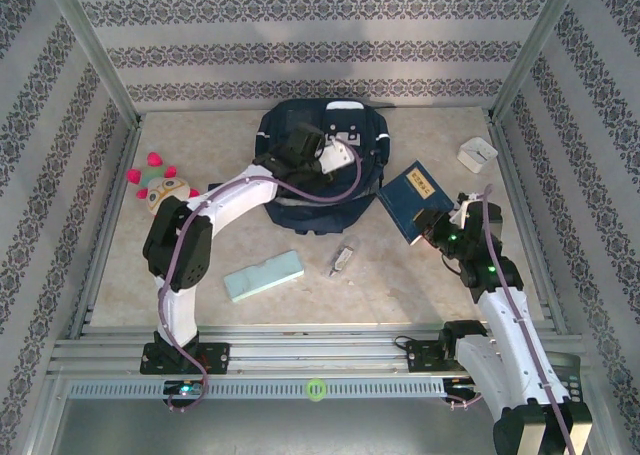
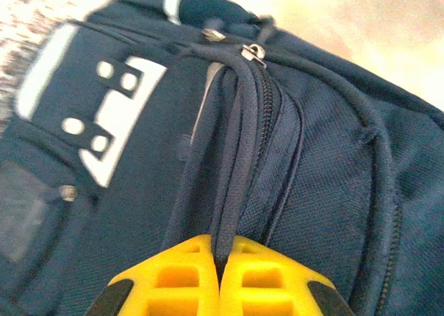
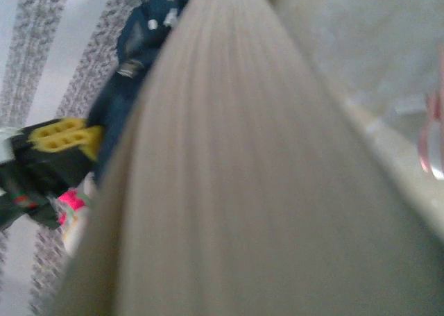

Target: Pack the student bag

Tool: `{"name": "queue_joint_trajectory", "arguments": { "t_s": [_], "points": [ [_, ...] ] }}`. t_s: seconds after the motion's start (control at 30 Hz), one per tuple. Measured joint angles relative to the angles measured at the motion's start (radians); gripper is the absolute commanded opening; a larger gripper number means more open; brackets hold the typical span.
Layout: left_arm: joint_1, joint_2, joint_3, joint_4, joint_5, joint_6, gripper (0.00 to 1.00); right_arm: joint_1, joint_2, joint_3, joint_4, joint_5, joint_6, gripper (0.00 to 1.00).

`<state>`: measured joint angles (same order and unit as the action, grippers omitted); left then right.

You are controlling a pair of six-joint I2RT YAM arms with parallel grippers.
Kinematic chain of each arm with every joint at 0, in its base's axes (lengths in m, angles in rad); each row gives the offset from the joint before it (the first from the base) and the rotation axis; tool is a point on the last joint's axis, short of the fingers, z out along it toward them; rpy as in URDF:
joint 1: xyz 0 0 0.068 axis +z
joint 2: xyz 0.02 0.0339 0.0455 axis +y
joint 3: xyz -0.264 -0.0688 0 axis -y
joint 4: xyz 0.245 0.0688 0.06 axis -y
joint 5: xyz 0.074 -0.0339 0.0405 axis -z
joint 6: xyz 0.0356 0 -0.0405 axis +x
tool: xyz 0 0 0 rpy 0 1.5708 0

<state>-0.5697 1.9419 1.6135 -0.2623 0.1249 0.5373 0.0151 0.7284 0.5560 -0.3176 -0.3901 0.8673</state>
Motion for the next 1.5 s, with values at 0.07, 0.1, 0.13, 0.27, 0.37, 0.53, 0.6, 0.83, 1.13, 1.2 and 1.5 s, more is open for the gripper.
{"name": "queue_joint_trajectory", "arguments": {
  "t_s": [0.07, 0.1, 0.13, 0.27, 0.37, 0.53, 0.6, 0.83, 1.13, 1.2, 1.5],
  "points": [
    [0.0, 0.0, 0.085, -0.04, -0.025, -0.051, 0.0, 0.0, -0.022, 0.0, -0.024, 0.026, 0.068, 0.0],
    [0.0, 0.0, 0.128, -0.063, -0.033, -0.077, 0.0, 0.003, -0.039, 0.002, -0.04, 0.04, 0.1, 0.0],
    [0.0, 0.0, 0.16, -0.079, -0.041, -0.099, 0.0, 0.009, -0.051, 0.005, -0.055, 0.054, 0.119, 0.0],
    [-0.002, 0.003, 0.28, -0.164, -0.06, -0.193, 0.0, 0.062, -0.085, 0.007, -0.057, 0.09, 0.221, 0.0],
    [-0.008, 0.027, 0.363, -0.236, -0.073, -0.249, 0.0, 0.153, -0.089, -0.029, 0.027, 0.135, 0.301, 0.0],
    [-0.024, 0.09, 0.483, -0.34, -0.089, -0.312, 0.0, 0.34, -0.037, -0.061, 0.179, 0.215, 0.38, 0.0],
    [-0.031, 0.112, 0.516, -0.367, -0.093, -0.328, 0.0, 0.399, 0.007, -0.061, 0.25, 0.244, 0.399, 0.0],
    [-0.037, 0.131, 0.554, -0.415, -0.093, -0.368, 0.0, 0.565, 0.226, -0.067, 0.502, 0.411, 0.447, 0.0],
    [-0.037, 0.131, 0.575, -0.435, -0.09, -0.405, 0.0, 0.619, 0.651, 0.068, 0.726, 0.568, 0.508, 0.0],
    [-0.037, 0.132, 0.584, -0.443, -0.087, -0.409, 0.0, 0.623, 0.726, 0.126, 0.768, 0.597, 0.522, 0.0],
    [-0.037, 0.135, 0.652, -0.482, -0.074, -0.416, 0.0, 0.588, 1.085, 0.377, 0.902, 0.621, 0.57, 0.0]
  ]
}}
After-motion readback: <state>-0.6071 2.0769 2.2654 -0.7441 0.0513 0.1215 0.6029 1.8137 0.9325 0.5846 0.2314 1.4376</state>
